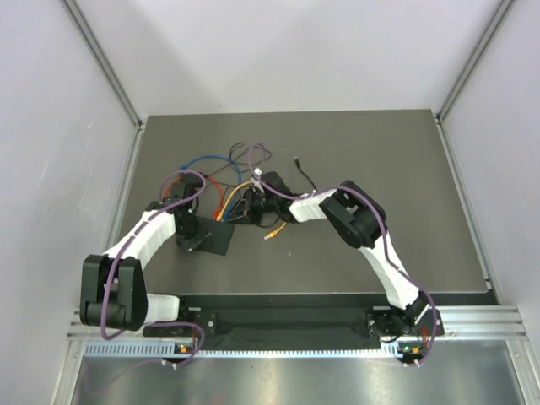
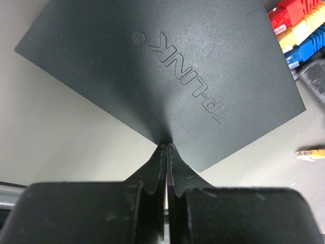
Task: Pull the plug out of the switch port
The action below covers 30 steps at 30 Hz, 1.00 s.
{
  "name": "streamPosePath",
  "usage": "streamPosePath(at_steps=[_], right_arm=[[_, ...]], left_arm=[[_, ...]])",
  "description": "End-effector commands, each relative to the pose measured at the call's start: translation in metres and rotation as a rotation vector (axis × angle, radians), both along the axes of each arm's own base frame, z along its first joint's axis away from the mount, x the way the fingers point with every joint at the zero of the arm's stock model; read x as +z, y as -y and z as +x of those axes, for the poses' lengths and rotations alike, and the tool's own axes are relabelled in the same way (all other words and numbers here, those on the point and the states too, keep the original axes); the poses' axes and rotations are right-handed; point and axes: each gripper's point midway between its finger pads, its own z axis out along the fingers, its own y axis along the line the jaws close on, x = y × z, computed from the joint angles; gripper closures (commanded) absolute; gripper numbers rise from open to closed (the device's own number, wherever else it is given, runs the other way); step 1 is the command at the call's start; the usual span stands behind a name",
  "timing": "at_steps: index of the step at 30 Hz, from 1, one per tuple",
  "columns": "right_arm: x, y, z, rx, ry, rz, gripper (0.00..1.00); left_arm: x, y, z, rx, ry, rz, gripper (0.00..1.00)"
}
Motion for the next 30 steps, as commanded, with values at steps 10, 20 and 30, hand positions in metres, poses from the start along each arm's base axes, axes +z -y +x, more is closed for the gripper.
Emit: streamPosePath(at_steps=[10, 20, 30], right_arm=[[0.011, 0.022, 0.063, -0.087, 0.329, -0.163, 1.0], [0.086, 0.034, 0.043, 0.034, 0.298, -0.047, 1.0], [0.104, 0.11, 0.007, 0.141, 0.329, -0.296, 1.0]], left_arm=[[-0.028, -0.014, -0.02, 0.02, -0.106, 0.077, 1.0], [-0.014, -0.004, -0.007, -0.031, -0.027, 0.02, 1.0], [-0.005, -0.002, 0.004, -0.04, 0.034, 0.011, 1.0]])
